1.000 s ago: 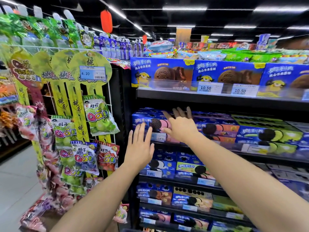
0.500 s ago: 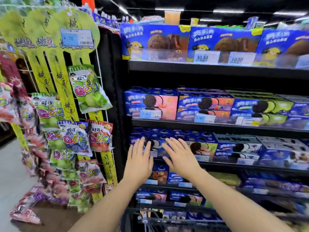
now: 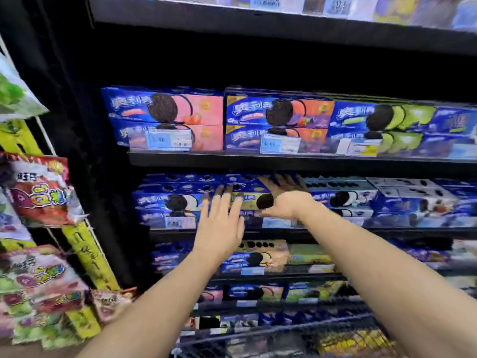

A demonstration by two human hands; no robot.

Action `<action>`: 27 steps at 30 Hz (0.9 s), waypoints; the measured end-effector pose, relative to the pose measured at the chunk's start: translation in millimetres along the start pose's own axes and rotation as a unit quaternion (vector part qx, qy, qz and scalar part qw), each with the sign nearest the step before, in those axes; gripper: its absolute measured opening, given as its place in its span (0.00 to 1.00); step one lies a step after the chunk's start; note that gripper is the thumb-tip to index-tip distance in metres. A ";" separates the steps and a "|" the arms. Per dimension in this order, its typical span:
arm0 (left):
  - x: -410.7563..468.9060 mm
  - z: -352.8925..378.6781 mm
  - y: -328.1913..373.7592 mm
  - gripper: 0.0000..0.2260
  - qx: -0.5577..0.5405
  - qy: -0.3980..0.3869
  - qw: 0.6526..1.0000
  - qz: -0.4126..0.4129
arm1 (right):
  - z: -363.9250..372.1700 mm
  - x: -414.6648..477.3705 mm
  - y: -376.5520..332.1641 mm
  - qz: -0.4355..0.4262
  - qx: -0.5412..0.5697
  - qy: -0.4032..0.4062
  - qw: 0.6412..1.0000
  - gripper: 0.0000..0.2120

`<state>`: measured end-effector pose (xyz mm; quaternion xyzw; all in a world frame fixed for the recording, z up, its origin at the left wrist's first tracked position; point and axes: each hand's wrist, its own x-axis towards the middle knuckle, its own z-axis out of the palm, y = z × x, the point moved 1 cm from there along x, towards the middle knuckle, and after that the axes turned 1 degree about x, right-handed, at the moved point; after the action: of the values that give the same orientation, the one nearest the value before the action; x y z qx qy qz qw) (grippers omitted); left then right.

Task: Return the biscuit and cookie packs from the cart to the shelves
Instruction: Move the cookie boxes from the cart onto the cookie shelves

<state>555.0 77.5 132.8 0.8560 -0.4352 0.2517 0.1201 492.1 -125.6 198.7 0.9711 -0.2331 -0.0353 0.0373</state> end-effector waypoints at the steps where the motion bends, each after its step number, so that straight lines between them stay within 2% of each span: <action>1: 5.2 1.8 4.4 0.21 -0.001 0.007 1.000 0.000 | 1.0 1.1 4.1 -0.013 0.002 0.005 1.000 0.53; 7: 13.1 5.2 15.8 0.21 0.029 0.008 1.000 0.006 | 7.3 -4.8 11.9 -0.048 -0.002 0.061 0.997 0.46; 13: 13.7 6.1 17.6 0.27 0.047 -0.005 0.999 0.000 | 3.5 -9.7 10.7 -0.055 0.002 0.032 0.998 0.45; 16: 11.2 -1.6 20.0 0.29 0.061 -0.020 0.998 -0.009 | 8.8 -34.1 19.1 -0.071 0.025 0.100 0.992 0.42; 18: 9.6 -10.1 30.8 0.29 0.063 -0.042 0.997 -0.014 | 13.9 -59.5 36.3 -0.068 0.036 0.146 0.986 0.39; 20: 8.7 -17.0 50.7 0.28 0.061 -0.064 0.996 -0.002 | 17.3 -82.1 60.4 -0.056 0.029 0.157 0.986 0.36; 23: 13.4 -21.0 90.1 0.28 0.046 -0.075 0.996 0.023 | 18.3 -97.9 104.1 -0.029 0.021 0.133 0.990 0.36; 27: 23.0 -9.1 146.9 0.28 0.037 -0.047 0.997 0.053 | 24.2 -87.3 156.9 -0.009 0.011 0.105 0.994 0.41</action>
<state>445.1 -21.4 150.8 0.8466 -0.4756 0.2329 0.0539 341.7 -226.7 193.0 0.9718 -0.2196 0.0692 0.0509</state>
